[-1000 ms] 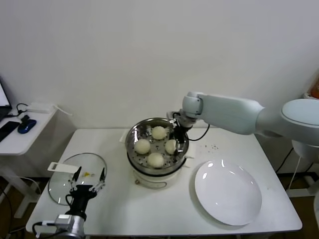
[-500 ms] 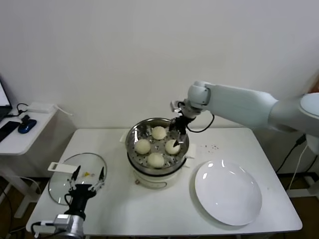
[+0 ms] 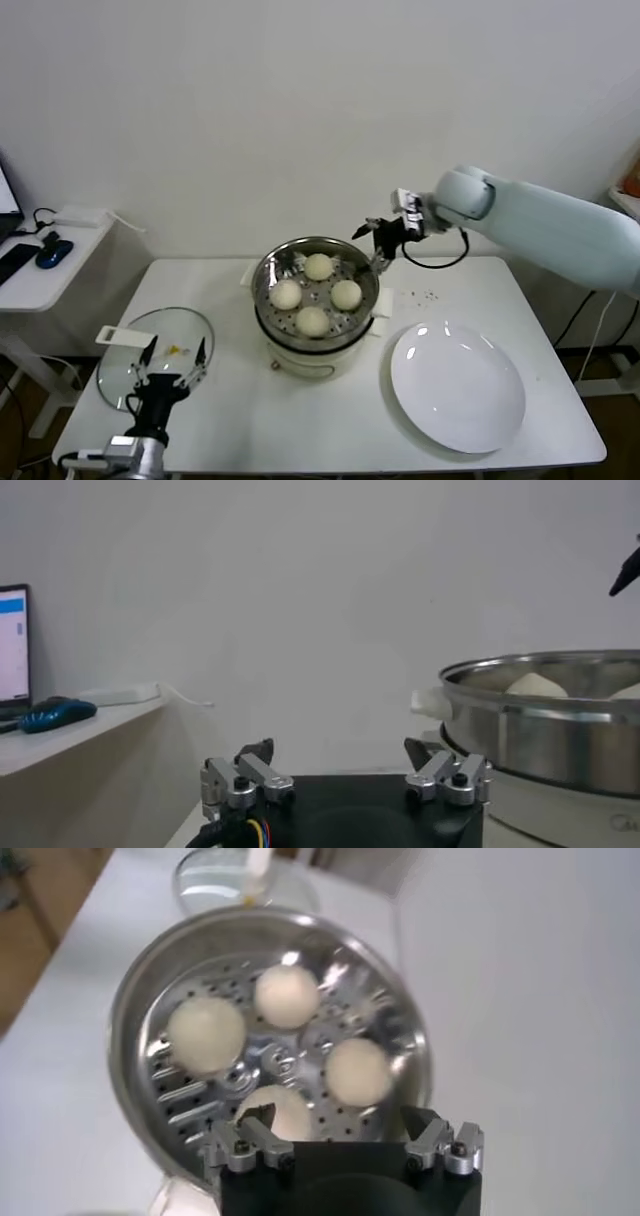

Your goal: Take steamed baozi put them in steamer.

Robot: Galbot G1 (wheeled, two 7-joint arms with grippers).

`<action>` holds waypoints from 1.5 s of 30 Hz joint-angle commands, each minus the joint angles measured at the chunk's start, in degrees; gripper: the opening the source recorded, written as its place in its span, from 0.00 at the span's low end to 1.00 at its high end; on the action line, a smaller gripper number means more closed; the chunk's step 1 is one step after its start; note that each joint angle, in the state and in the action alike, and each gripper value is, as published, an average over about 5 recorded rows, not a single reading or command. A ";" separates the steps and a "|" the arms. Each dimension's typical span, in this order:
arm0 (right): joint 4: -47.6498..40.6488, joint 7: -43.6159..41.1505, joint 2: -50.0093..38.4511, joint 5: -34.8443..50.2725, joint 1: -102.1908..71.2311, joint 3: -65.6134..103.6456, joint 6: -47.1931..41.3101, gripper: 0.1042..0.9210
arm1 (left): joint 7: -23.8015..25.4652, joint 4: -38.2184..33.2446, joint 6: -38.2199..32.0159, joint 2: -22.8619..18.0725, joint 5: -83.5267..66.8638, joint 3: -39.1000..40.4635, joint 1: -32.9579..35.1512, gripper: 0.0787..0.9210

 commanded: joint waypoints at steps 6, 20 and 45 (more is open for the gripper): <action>17.64 30.35 -17.07 -8.67 -61.83 62.38 10.98 0.88 | -0.31 -1.38 -2.49 -1.85 2.66 2.50 0.60 0.88; 24.13 36.18 11.61 -14.92 -99.46 97.31 21.37 0.88 | -1.18 -1.67 -1.90 -2.03 3.89 2.91 1.35 0.88; 30.94 32.29 26.09 -18.79 -119.18 101.00 28.47 0.88 | -0.29 -1.43 -1.37 -1.06 2.68 0.68 1.76 0.88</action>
